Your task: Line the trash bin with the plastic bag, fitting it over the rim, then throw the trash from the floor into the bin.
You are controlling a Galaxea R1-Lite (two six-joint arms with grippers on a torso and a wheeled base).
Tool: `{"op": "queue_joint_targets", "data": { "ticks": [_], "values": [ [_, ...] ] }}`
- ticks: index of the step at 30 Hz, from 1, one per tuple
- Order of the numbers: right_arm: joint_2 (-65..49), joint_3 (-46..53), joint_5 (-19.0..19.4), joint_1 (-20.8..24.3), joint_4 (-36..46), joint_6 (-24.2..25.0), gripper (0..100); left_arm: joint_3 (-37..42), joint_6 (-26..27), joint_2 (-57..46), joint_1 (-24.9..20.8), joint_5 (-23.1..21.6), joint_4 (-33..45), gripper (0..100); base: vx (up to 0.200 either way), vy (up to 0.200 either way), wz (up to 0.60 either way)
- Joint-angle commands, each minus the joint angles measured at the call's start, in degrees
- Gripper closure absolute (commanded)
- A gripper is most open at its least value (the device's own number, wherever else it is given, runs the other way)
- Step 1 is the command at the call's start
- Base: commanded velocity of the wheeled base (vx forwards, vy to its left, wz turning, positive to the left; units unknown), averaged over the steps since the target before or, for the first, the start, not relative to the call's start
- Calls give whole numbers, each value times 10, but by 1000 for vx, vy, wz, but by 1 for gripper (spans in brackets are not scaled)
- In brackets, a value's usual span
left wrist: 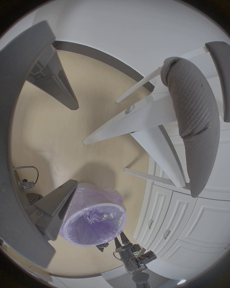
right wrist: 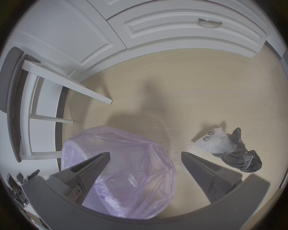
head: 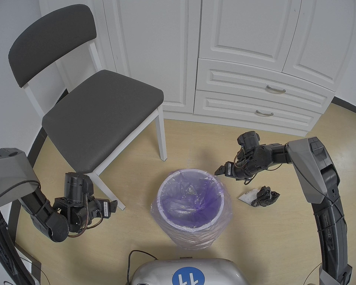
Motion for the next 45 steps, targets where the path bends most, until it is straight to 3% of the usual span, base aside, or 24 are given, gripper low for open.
{"op": "queue_joint_targets", "data": {
  "ticks": [1, 23, 27, 29, 38, 45],
  "values": [
    [26, -11, 0, -3, -1, 0, 0, 1, 2, 4, 3, 0, -4, 0, 0, 0, 0],
    [76, -14, 1, -6, -15, 10, 0, 8, 0, 2, 0, 1, -15, 0, 0, 0, 0],
    [54, -14, 1, -8, -11, 27, 0, 5, 0, 6, -11, 20, -24, 0, 0, 0, 0],
    [33, -14, 1, -13, -6, 28, 0, -3, -5, 9, -37, 31, -25, 0, 0, 0, 0],
    [-40, 25, -12, -10, 46, 27, 0, -95, -5, 97, -77, 27, -43, 0, 0, 0, 0],
    [-92, 47, -67, -6, 40, 27, 0, -207, -3, 238, -84, 7, -38, 0, 0, 0, 0]
  ]
}}
